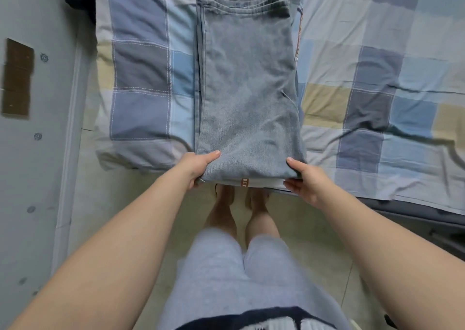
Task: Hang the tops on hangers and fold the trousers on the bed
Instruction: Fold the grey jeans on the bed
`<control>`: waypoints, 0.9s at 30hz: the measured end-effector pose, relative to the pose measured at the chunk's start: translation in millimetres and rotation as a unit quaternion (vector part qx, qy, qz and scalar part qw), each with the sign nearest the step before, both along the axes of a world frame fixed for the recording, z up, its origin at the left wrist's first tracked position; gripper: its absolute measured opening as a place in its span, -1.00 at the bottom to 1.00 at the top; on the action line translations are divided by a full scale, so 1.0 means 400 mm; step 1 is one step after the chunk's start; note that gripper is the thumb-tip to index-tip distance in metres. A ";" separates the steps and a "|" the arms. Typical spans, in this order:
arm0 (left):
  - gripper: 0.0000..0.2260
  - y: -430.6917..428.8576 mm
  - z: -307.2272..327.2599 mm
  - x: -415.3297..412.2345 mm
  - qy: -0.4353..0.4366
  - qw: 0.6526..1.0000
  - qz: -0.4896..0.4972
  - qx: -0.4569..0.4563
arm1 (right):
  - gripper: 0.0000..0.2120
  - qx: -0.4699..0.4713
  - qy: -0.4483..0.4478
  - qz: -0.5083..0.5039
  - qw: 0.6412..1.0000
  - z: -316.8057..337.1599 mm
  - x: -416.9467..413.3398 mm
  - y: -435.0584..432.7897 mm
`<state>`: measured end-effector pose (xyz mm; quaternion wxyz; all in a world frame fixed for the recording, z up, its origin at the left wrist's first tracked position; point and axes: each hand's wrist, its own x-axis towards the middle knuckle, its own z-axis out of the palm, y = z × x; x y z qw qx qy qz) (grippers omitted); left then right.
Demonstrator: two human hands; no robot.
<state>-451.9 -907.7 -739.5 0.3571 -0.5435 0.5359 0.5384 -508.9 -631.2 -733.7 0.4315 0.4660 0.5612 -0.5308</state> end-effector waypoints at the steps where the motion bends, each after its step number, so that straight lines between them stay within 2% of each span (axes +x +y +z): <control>1: -0.61 0.009 0.021 0.028 -0.007 1.000 0.002 -0.002 | -0.62 0.003 -0.008 0.000 1.000 0.023 0.025 0.007; 6: -0.72 0.048 0.148 0.145 -0.053 0.999 0.008 0.003 | -0.69 0.021 -0.027 -0.002 0.999 0.155 0.130 0.028; 9: -0.72 0.057 0.205 0.199 -0.088 0.996 -0.004 0.012 | -0.78 0.024 -0.045 0.006 0.999 0.215 0.178 0.047; 14: -0.77 0.044 0.264 0.188 -0.096 0.995 -0.007 0.018 | -0.82 0.036 -0.038 0.017 0.998 0.281 0.161 0.040; 18: -0.87 0.013 0.280 0.100 -0.052 0.998 0.020 -0.011 | -0.86 0.051 0.007 0.006 0.999 0.311 0.057 0.001; 22: -0.94 -0.023 0.291 -0.021 0.010 0.996 0.079 -0.042 | -0.87 0.020 0.045 0.000 0.999 0.324 -0.093 -0.054; 27: -0.94 -0.071 0.259 -0.185 0.124 0.966 0.217 -0.068 | -0.81 -0.004 0.067 -0.004 0.998 0.295 -0.291 -0.145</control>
